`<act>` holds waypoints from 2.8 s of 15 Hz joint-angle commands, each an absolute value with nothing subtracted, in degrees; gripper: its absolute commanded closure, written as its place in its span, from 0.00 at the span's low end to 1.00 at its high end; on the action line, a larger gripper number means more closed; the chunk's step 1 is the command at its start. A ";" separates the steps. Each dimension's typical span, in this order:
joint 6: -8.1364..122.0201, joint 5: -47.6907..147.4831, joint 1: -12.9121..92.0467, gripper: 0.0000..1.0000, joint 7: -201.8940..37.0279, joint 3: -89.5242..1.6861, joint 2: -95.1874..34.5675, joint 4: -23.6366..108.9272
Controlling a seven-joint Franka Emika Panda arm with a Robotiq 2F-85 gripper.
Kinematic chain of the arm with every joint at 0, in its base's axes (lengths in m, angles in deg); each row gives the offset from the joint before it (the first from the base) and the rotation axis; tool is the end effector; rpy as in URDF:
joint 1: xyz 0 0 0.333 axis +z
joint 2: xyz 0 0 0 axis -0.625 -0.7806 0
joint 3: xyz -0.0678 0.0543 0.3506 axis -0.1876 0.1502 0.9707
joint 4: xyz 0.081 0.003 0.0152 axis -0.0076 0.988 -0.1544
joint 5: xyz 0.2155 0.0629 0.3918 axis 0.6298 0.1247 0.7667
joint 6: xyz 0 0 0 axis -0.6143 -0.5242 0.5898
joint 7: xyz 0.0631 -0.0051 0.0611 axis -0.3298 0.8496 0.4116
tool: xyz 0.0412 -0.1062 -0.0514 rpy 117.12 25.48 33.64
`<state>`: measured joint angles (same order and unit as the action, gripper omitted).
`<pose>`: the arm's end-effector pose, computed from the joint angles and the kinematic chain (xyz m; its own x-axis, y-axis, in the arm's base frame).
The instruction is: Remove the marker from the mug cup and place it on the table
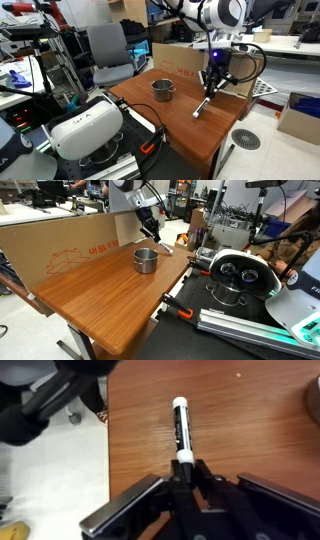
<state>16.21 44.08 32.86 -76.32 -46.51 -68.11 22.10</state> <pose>0.7405 -0.1631 0.1355 0.8297 -0.1548 -0.5364 -0.0533 -0.9784 0.1999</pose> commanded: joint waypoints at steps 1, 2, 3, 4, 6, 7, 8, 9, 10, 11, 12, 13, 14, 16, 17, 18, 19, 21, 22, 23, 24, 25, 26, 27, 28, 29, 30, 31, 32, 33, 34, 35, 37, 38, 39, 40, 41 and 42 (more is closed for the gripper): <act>11.17 43.24 32.83 0.95 -77.12 -46.91 -72.55 15.08; 10.31 43.15 32.87 0.56 -77.15 -46.99 -73.05 14.17; 9.54 43.00 32.86 0.53 -76.89 -46.97 -73.56 13.37; 8.99 42.90 32.84 0.48 -76.83 -46.95 -73.83 12.83; 7.82 42.86 32.70 0.33 -76.55 -46.76 -74.47 11.58; 7.44 42.91 32.64 0.27 -76.45 -46.67 -74.67 11.05; 7.22 42.96 32.60 0.19 -76.39 -46.61 -74.85 10.62; 6.99 42.99 32.59 0.12 -76.40 -46.58 -75.00 10.22; 6.67 43.05 32.54 0.05 -76.34 -46.54 -75.14 9.84; 6.55 43.16 32.48 0.01 -76.26 -46.46 -75.16 9.62; 6.63 43.31 32.41 0.00 -76.20 -46.35 -74.96 9.61; 6.76 43.44 32.34 0.00 -76.11 -46.25 -74.84 9.50; 6.79 43.54 32.28 0.00 -76.01 -46.17 -74.72 9.36; 7.15 43.75 32.23 0.00 -75.77 -45.96 -74.16 9.50; 7.35 43.83 32.23 0.00 -75.70 -45.86 -73.85 9.59; 7.58 43.89 32.25 0.00 -75.49 -45.72 -73.52 9.72; 7.91 43.97 32.30 0.00 -75.41 -45.57 -73.01 10.10; 8.33 44.08 32.38 0.00 -75.20 -45.29 -71.99 10.90; 8.39 44.24 32.37 0.00 -75.09 -45.11 -71.43 11.25; 9.33 44.53 32.50 0.00 -74.77 -45.04 -70.25 12.50; 9.42 44.68 32.51 0.00 -74.51 -44.84 -69.45 13.03; 10.24 44.85 32.58 0.00 -74.42 -44.67 -68.18 14.14; 10.78 45.04 32.61 0.00 -74.33 -44.47 -66.90 15.07; 11.29 45.15 32.63 0.00 -73.99 -44.22 -65.48 16.09; 11.94 45.30 32.63 0.00 -73.70 -43.94 -63.81 17.47; 12.48 45.52 32.60 0.00 -73.31 -43.60 -61.96 18.90; 12.37 45.57 32.57 0.00 -72.98 -43.23 -60.06 20.35; 14.59 44.96 32.90 0.00 -72.56 -43.13 -57.34 23.51; 15.53 44.73 33.09 0.00 -72.10 -42.90 -54.96 25.86; 17.55 44.74 33.17 0.00 -71.84 -42.64 -52.25 29.03; 18.51 44.80 33.33 0.00 -71.88 -42.48 -49.94 31.61; 19.06 44.93 33.43 0.00 -71.89 -42.29 -48.02 33.63; 15.04 44.72 33.67 0.00 -72.80 -42.64 -51.64 27.58; 15.86 44.73 33.72 0.00 -72.80 -42.58 -50.27 29.47; 16.46 44.72 33.72 0.00 -72.80 -42.59 -49.62 30.68; 16.91 44.72 33.71 0.00 -72.80 -42.59 -49.51 31.29; 17.27 44.73 33.71 0.00 -72.80 -42.59 -49.51 31.64; 17.61 44.73 33.71 0.00 -72.80 -42.59 -49.51 31.78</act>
<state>17.74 44.60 33.55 -72.88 -42.38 -49.47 31.91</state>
